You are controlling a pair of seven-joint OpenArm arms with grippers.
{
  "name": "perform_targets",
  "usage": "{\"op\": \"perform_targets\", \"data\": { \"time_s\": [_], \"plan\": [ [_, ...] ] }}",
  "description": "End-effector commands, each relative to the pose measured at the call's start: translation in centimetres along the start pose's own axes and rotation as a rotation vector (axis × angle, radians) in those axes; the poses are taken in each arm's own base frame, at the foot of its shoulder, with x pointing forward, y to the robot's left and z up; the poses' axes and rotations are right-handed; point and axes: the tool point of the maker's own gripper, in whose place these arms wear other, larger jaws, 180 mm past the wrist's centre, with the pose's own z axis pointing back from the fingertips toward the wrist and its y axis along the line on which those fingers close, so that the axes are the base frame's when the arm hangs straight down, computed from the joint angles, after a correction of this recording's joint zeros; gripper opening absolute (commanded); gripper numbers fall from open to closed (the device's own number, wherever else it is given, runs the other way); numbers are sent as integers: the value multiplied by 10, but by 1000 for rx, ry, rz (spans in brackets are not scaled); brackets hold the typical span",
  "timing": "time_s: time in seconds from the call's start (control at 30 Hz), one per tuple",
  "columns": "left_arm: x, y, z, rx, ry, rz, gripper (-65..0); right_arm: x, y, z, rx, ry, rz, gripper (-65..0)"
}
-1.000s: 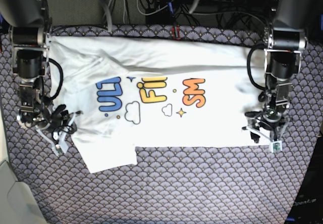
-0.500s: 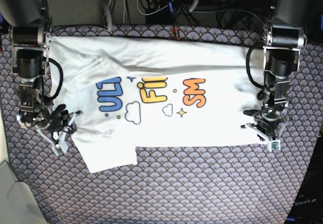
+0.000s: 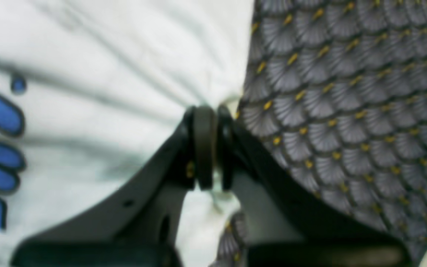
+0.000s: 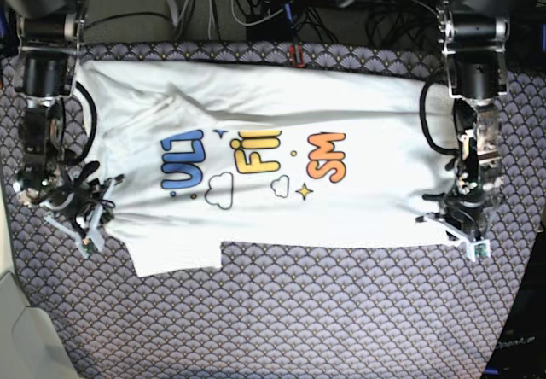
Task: Fold the T-shirt properly
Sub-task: 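Fold the gripped edge over onto the folded half with both grippers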
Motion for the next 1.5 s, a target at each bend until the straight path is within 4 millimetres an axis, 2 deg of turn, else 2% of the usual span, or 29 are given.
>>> {"op": "perform_targets", "data": {
  "time_s": [0.0,0.13,0.27,0.43,0.73,0.93,1.03,1.2,1.47],
  "plan": [
    [22,8,4,16,-59,3,-645,13,-11,10,-31,-37,23,-650],
    [26,13,19,21,-76,12,-645,6,-5,26,-41,-53,61,-650],
    [21,22,38,33,-72,11,-645,-3,1,46,-68,-51,92,-650],
    [15,20,59,25,-64,-17,-645,-11,25,67,-66,-71,145,-650],
    [-21,19,93,13,-18,-71,-645,-42,68,100,-34,-57,194,-650],
    [-40,42,111,66,4,-48,-645,-59,85,115,-13,-30,212,-650],
    [-48,52,116,86,20,-41,-645,-64,87,120,-10,-29,213,-650],
    [-62,56,121,91,53,-55,-645,-77,90,125,-5,-25,198,-650],
    [-67,58,126,94,64,-76,-645,-92,59,139,-113,1,110,-650]
  ]
}}
